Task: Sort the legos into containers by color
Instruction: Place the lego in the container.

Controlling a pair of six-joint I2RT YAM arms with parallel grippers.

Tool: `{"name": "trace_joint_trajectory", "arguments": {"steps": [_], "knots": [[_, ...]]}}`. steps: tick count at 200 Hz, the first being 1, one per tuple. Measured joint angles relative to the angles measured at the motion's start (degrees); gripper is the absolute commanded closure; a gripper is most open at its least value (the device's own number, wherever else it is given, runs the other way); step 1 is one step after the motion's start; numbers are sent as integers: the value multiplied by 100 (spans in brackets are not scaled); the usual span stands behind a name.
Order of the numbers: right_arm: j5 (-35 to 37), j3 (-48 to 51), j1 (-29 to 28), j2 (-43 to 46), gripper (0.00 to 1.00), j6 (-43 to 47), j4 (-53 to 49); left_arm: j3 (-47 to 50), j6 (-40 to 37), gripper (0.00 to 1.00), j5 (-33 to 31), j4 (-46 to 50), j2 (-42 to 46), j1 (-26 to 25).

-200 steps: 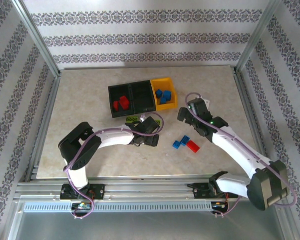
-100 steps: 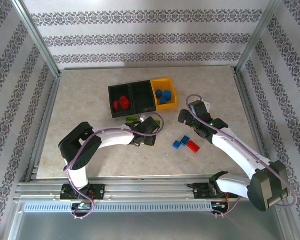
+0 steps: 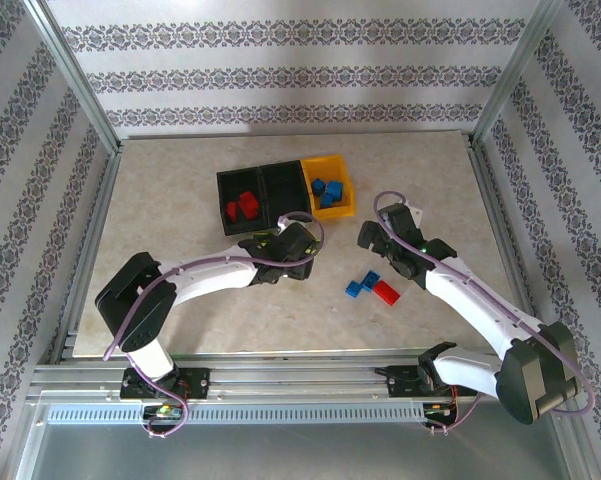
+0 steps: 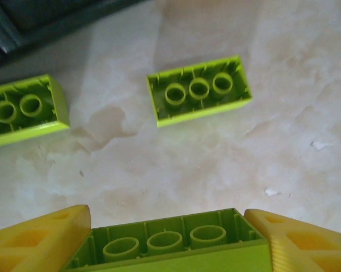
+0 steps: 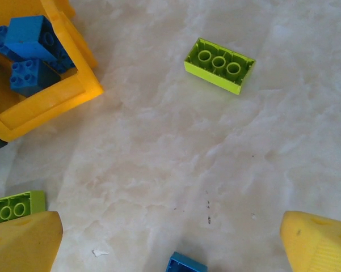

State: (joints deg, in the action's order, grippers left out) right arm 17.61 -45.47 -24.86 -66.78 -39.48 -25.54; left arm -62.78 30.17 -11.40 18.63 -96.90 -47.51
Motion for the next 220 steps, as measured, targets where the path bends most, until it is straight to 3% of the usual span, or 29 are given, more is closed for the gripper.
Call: {"name": "trace_joint_trajectory", "arguments": {"steps": [53,136,220], "knots": [[2,24,66,48,2,-92,-127,-876,-535,33,-144,66,-138,555],[-2,103,299,334,2,-142,-382,-2439,-1311,33,-203,219,-1231,1305],[-15,302,452,566,2,-284,-511,-3298,-1502,33,-190,531,-2199,1657]]}}
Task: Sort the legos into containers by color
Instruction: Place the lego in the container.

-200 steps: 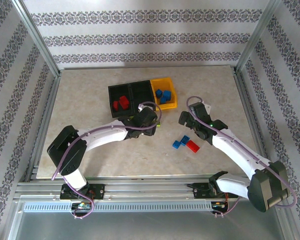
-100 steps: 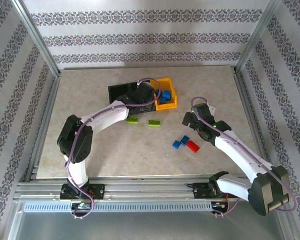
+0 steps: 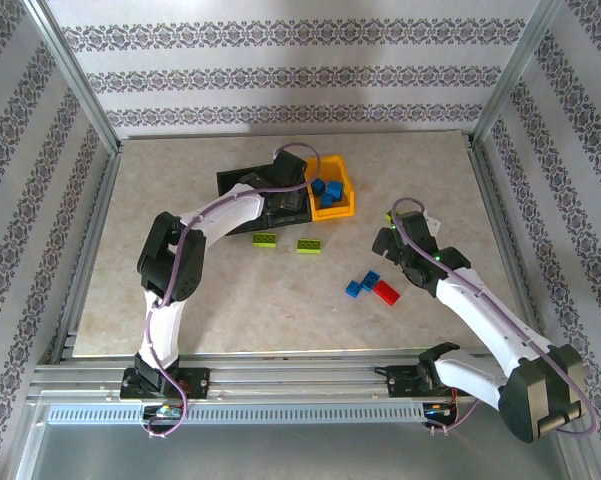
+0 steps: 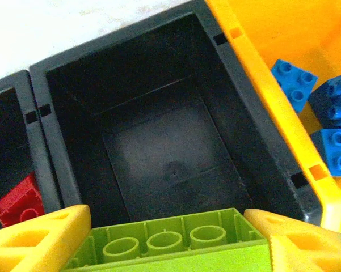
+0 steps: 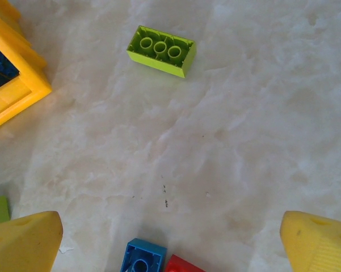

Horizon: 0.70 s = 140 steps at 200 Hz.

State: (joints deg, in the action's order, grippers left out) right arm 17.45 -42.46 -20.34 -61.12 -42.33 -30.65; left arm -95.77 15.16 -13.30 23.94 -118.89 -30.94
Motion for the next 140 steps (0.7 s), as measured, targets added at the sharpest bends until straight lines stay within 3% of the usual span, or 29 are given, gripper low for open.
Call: {"name": "trace_joint_trajectory", "arguments": {"steps": [89,140], "knots": [[-81,155,72,61,2,-114,2,-411,-63,30,11,208,-271,31],[-127,173,72,66,2,-129,4,-566,-149,20,-13,326,-448,31]]}}
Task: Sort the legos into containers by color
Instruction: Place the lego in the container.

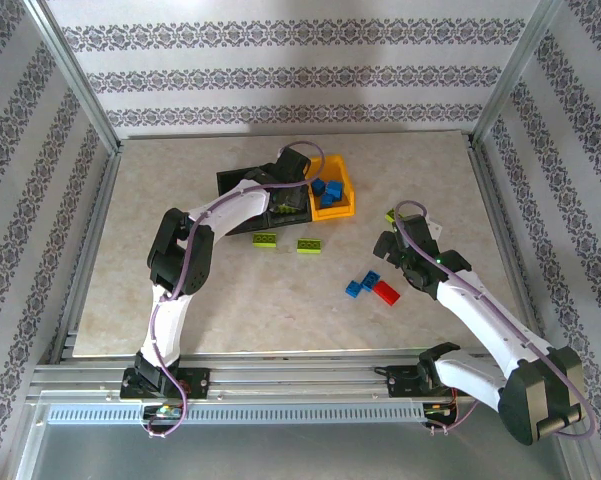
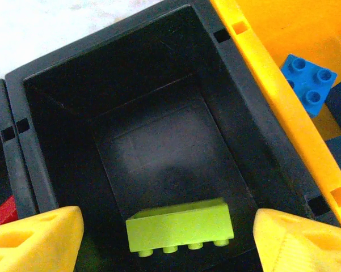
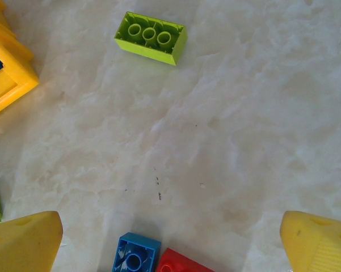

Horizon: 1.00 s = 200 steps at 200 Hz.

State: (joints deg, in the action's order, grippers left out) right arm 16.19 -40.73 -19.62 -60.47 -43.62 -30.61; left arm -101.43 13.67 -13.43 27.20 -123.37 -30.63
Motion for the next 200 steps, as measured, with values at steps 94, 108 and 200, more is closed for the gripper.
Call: {"name": "trace_joint_trajectory", "arguments": {"steps": [94,108,200], "knots": [[-20,0,0,-2,2,0,0,212,42,18,170,63,278,0],[-22,0,0,-2,2,2,0,507,96,11,273,42,588,0],[-61,0,2,-11,2,-22,20,3200,914,0,551,-702,2542,-238]]}}
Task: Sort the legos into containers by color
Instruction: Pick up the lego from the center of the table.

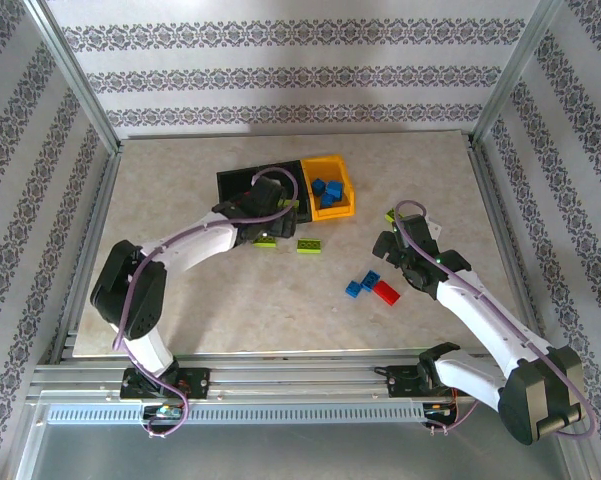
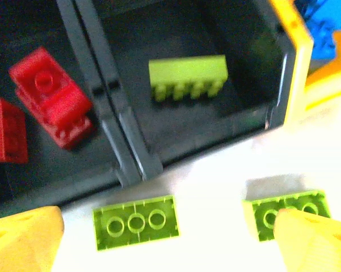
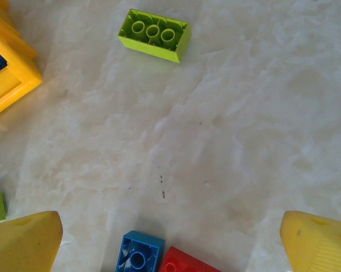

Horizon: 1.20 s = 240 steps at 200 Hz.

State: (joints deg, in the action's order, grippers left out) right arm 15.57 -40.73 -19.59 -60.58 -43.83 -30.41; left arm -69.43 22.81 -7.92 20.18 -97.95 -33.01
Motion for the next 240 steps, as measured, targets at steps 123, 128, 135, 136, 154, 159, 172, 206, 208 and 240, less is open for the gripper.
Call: {"name": "trace_joint_trajectory", "arguments": {"steps": [123,128,135,136,154,159,172,206,208,240], "knots": [[-22,4,-2,0,2,-63,22,1130,389,0,-293,-1071,-372,-28],[-22,4,0,0,2,-63,22,1115,387,0,-306,-1082,-448,-28],[-22,4,0,0,2,-66,22,1091,387,1,-323,-1084,-542,-28],[-22,4,-2,0,2,-66,22,1086,387,1,-326,-1084,-551,-28],[-20,17,0,0,1,-66,22,1008,389,4,-396,-1084,-748,-26],[-20,24,0,0,2,-63,22,984,382,4,-420,-1084,-785,-26],[-20,39,0,0,2,-63,20,916,382,7,-468,-1084,-850,-24],[-20,42,0,0,2,-66,22,710,385,10,-601,-1084,-979,15],[-20,42,0,0,2,-66,22,704,385,10,-608,-1084,-984,20],[-22,42,0,-57,2,-66,26,656,385,13,-634,-1084,-1102,50]]}}
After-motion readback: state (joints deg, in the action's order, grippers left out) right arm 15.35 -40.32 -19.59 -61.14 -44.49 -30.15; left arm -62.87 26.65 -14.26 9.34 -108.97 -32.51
